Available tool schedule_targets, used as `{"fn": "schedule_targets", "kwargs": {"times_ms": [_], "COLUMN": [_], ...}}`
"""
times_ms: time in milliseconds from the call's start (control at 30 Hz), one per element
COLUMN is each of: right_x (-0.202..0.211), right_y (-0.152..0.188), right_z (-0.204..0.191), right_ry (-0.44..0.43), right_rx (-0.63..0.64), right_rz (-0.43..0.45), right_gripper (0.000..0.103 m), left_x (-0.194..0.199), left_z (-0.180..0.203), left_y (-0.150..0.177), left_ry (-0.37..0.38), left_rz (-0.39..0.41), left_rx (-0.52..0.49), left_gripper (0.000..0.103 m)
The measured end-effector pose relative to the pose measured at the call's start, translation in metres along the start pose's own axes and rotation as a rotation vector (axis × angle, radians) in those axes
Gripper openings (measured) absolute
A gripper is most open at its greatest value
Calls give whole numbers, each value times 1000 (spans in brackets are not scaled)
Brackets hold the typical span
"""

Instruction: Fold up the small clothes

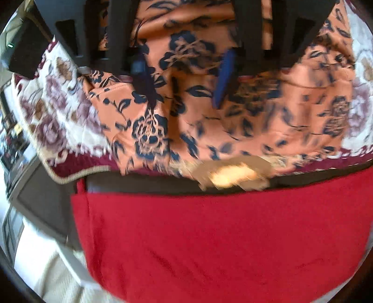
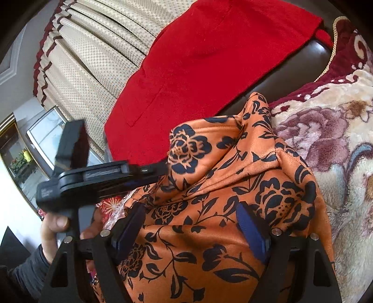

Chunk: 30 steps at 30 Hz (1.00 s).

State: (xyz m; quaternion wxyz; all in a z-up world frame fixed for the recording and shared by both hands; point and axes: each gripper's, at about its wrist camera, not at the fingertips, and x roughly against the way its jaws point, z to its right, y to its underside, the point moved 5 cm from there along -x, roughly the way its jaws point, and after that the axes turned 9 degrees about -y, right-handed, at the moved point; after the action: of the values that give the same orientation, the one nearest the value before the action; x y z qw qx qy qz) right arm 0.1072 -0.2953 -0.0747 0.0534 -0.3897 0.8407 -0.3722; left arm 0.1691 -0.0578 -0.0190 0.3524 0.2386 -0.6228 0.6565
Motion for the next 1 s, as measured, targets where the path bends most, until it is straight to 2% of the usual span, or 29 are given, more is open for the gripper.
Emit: {"fn": "schedule_targets", "kwargs": {"times_ms": [67,167,200,267,333,400,433,533,600,700,800,833,867,900,933,1000], "right_x": [0,2,4,8,10,-2,-10,-51,-89,-129,-144,-144,-141,-138,-135,-129], "right_y": [0,-2,-3,-6,-15,-30,-38,-68,-84,-88,-82,-80,-79,-78,-77,-77], "right_z": [0,0,-1,-4,-14,-29,-34,-58,-68,-51,-25,-16,-8,-3,-1,-1], "right_ry": [2,-4,8,46,92,191,222,259,361,565,702,728,743,762,766,764], "right_rx": [0,-15,-28,-65,-87,-88,-93,-95,-58,-106,-152,-167,-182,-175,-165,-148], "right_rz": [-2,-3,-11,-18,-37,-98,-122,-210,-287,-396,-428,-424,-407,-403,-408,-400], "right_gripper": [83,83,83,83,84,84,84,84,84,84,84,80,70,33,23,19], "left_x": [23,65,64,64,55,36,26,7,-8,-8,-4,-7,-7,-6,-7,-7], "left_z": [-19,-66,-77,-133,-181,-220,-235,-258,-266,-268,-269,-269,-270,-272,-274,-278], "left_y": [1,5,-2,5,14,28,35,52,64,69,68,68,69,69,67,67], "left_ry": [18,37,16,-60,-119,-136,-134,-135,-130,-113,-123,-126,-111,-100,-90,-73], "left_rz": [56,131,145,175,137,65,36,-16,-19,-7,-2,-8,-15,-20,-25,-31], "left_rx": [30,62,79,185,335,481,522,566,580,563,520,519,529,536,545,569], "left_gripper": [74,74,75,80,81,81,81,81,81,81,81,81,81,81,81,81]}}
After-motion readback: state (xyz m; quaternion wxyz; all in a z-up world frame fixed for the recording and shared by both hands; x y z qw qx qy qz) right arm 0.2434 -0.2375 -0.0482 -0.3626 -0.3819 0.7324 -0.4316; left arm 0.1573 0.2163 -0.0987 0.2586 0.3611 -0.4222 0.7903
